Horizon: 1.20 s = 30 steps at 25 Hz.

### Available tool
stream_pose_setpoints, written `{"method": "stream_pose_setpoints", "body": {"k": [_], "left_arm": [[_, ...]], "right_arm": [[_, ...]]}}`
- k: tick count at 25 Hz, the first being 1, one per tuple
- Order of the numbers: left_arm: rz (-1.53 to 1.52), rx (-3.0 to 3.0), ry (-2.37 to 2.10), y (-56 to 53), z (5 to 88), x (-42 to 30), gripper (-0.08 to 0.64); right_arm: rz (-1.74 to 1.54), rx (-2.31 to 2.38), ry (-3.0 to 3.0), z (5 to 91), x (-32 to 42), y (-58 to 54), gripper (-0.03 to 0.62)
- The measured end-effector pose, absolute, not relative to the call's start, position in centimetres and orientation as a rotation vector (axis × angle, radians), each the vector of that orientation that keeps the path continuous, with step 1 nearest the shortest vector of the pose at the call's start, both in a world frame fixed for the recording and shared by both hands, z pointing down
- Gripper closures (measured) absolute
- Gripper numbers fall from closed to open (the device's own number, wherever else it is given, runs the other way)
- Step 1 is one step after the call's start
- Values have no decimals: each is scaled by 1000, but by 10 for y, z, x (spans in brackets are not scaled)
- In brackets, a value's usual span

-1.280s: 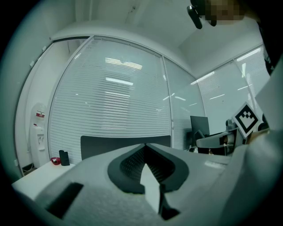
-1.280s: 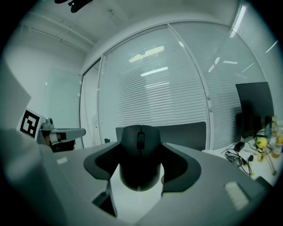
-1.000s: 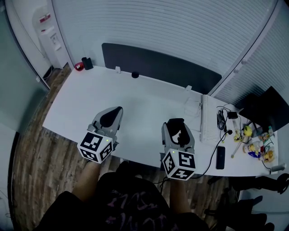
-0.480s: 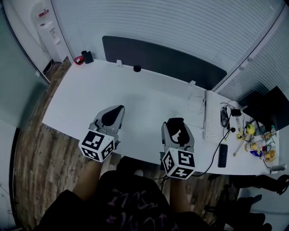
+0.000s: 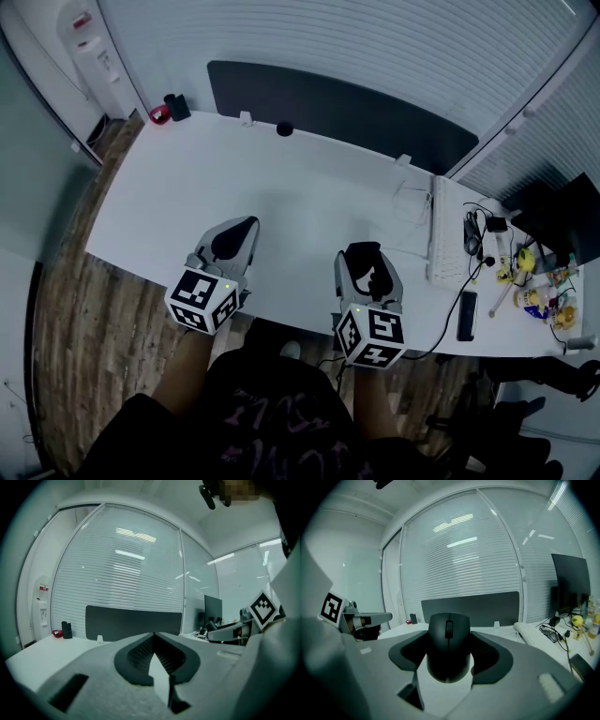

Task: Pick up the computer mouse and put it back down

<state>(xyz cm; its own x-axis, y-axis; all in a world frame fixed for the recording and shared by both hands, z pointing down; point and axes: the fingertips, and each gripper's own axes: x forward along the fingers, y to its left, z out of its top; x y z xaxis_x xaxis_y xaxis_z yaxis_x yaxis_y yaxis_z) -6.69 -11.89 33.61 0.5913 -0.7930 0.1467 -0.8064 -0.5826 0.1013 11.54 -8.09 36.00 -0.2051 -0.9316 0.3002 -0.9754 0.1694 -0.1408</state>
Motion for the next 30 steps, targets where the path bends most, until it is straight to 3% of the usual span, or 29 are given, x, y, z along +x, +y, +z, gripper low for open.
{"method": "stream_pose_setpoints", "body": {"k": [30], "left_arm": [[253,2543,-1271,-137,412,-78,563]], "right_arm": [[664,1786,-2170,448,94,-92,299]]}}
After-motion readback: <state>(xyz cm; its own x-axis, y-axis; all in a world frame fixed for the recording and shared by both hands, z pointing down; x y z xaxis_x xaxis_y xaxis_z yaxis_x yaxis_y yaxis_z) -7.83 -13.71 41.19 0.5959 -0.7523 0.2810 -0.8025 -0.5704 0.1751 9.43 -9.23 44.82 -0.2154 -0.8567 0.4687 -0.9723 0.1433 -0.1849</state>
